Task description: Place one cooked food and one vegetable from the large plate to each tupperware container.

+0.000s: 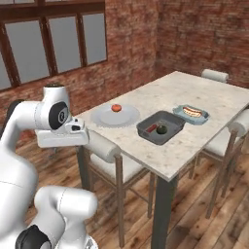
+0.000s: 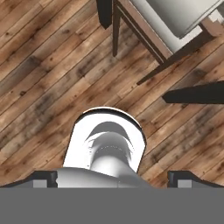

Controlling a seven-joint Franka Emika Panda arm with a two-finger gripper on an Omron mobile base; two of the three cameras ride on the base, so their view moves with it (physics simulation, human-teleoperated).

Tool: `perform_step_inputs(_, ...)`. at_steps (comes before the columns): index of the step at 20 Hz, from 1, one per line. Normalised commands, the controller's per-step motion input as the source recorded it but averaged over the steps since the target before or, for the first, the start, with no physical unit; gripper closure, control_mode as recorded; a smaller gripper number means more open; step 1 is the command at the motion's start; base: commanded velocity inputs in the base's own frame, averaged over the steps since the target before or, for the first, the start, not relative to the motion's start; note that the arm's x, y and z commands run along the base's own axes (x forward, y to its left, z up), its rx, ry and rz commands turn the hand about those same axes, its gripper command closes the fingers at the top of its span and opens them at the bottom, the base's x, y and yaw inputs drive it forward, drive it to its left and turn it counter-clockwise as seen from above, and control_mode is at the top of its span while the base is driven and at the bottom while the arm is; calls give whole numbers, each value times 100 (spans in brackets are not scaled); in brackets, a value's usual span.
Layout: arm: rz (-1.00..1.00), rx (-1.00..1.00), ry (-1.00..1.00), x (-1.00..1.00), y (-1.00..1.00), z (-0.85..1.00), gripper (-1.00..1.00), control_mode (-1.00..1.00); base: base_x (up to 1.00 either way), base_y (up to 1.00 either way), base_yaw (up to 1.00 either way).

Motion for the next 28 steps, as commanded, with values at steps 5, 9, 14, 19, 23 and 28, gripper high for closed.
perform_step_inputs(5, 0, 0, 0, 0, 0, 0, -100, 100, 54, 62, -27)
perform_step_inputs(9, 0, 0, 0, 0, 0, 0, -100, 100, 57, 39, -27)
perform_step_inputs(14, 0, 0, 0, 0, 0, 0, -100, 100, 61, 10, -36)
perform_step_inputs(19, 0, 0, 0, 0, 0, 0, -100, 100, 49, 21, -42)
perform_step_inputs(23, -14, 0, -5, 26, 30, -8, -100, -100, 25, 28, -19)
perform_step_inputs(28, -13, 0, -4, 78, 72, -9, -100, -100, 0, 0, 0)
